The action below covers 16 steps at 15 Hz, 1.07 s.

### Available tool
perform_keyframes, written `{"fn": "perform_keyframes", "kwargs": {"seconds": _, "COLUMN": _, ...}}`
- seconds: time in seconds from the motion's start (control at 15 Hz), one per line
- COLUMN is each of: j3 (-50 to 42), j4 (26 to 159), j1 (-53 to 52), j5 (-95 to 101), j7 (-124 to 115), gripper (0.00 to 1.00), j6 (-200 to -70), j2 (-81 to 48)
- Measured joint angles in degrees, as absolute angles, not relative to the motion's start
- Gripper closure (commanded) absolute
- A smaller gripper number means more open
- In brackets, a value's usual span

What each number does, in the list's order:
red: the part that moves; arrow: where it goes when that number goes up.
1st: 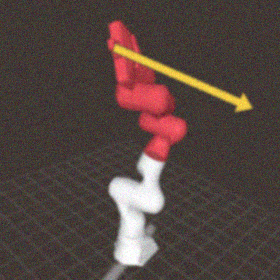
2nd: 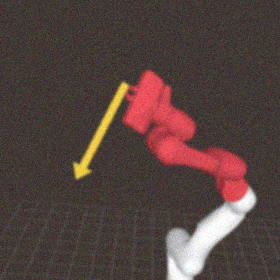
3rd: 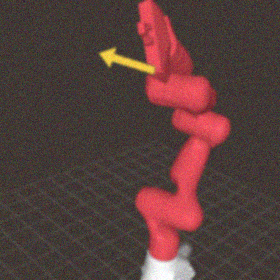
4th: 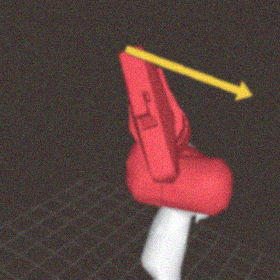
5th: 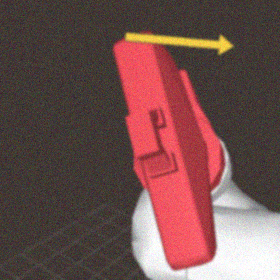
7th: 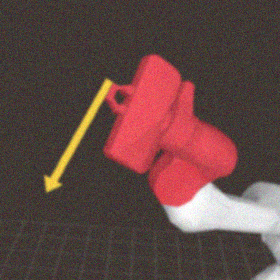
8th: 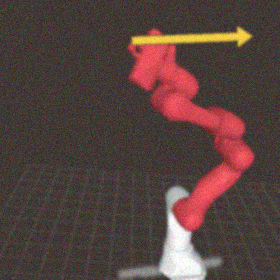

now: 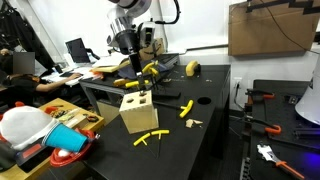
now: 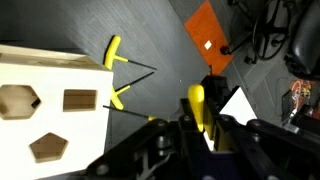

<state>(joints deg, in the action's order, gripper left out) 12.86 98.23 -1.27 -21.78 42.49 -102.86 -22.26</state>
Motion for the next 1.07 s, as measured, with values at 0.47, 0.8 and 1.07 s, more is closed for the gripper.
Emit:
{"fn": "perform_keyframes", "kwargs": {"seconds": 0.47, "j3": 12.2, "j4": 94.3, "j1": -0.2, "j5": -24.1, "j7": 42.5, "gripper": 0.96, "j6": -100.5, "j2": -27.9}}
{"fn": "perform_keyframes", "kwargs": {"seconds": 0.8, "j3": 12.1, "j4": 92.4, "j1": 0.6, "j5": -24.1, "j7": 42.5, "gripper": 0.96, "j6": -100.5, "j2": -30.8}}
{"fn": "perform_keyframes", "kwargs": {"seconds": 1.07, "j3": 12.1, "j4": 91.1, "j1": 1.3, "j5": -24.1, "j7": 42.5, "gripper": 0.96, "j6": -100.5, "j2": -33.0}}
